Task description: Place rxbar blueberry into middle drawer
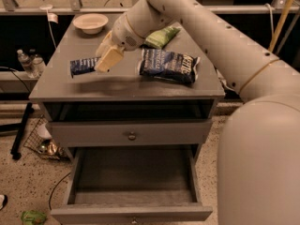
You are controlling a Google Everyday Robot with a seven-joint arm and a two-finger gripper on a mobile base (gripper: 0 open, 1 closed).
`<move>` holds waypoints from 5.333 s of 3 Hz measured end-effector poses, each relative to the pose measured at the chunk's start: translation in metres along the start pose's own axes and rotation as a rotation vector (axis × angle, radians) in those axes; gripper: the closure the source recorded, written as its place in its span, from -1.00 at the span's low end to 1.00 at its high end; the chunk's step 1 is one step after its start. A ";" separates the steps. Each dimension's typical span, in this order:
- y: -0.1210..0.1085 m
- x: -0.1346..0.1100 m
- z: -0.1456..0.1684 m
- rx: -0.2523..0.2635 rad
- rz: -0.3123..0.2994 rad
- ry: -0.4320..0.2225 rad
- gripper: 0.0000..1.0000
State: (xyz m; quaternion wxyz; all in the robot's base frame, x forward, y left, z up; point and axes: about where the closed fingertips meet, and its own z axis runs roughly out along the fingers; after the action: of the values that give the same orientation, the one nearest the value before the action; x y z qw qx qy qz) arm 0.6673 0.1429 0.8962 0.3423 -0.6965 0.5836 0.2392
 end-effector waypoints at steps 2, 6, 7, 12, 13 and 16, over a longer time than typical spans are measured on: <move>0.072 0.013 -0.032 -0.038 0.026 0.068 1.00; 0.182 0.109 0.004 -0.123 0.290 0.166 1.00; 0.204 0.148 0.021 -0.103 0.355 0.139 1.00; 0.249 0.274 0.072 -0.042 0.608 0.146 1.00; 0.259 0.302 0.087 -0.039 0.676 0.149 1.00; 0.253 0.383 0.156 0.078 0.804 0.158 0.94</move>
Offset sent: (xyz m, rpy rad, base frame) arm -0.1284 -0.0618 -0.0273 -0.1592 0.1401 -0.0265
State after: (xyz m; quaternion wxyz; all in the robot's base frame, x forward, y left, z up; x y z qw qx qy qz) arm 0.5085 -0.0089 0.4640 0.2018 -0.4156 0.8424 0.2775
